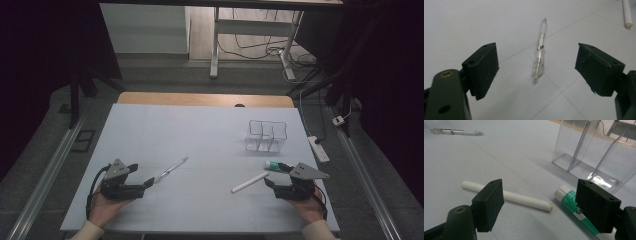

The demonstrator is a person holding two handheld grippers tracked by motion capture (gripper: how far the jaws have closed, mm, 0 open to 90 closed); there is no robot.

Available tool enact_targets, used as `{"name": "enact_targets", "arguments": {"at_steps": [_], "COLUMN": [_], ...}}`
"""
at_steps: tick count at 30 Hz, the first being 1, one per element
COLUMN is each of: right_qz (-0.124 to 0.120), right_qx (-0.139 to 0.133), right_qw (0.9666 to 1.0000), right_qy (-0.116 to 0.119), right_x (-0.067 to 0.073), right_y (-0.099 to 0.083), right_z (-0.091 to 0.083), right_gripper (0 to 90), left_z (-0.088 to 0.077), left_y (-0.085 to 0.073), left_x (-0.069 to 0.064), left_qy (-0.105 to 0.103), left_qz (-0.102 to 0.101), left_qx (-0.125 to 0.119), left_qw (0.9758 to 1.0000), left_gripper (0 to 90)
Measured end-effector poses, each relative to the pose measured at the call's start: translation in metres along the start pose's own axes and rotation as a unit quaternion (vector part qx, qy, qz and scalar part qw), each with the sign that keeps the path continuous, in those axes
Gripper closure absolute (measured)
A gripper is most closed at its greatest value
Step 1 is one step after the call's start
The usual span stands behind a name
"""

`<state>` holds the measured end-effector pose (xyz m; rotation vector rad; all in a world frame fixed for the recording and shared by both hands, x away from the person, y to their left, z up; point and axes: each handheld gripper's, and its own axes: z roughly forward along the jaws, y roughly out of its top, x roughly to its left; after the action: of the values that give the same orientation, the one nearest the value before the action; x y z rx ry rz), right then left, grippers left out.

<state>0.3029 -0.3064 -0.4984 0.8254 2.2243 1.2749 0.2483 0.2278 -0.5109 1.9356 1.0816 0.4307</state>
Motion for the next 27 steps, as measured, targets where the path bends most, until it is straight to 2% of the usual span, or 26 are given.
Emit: {"name": "enact_targets", "arguments": {"at_steps": [27], "right_qz": [0.000], "right_qx": [0.007], "right_qw": [1.0000], "right_qy": [-0.004], "right_x": [-0.0014], "right_y": [0.0046], "right_z": [0.0014], "right_gripper": [24.5], "left_z": [-0.0041], "left_y": [-0.0007], "left_x": [-0.0012], "left_qy": [-0.005], "left_qz": [0.003], "left_qx": [-0.009], "left_qw": [0.9999], "left_gripper": [20.1]}}
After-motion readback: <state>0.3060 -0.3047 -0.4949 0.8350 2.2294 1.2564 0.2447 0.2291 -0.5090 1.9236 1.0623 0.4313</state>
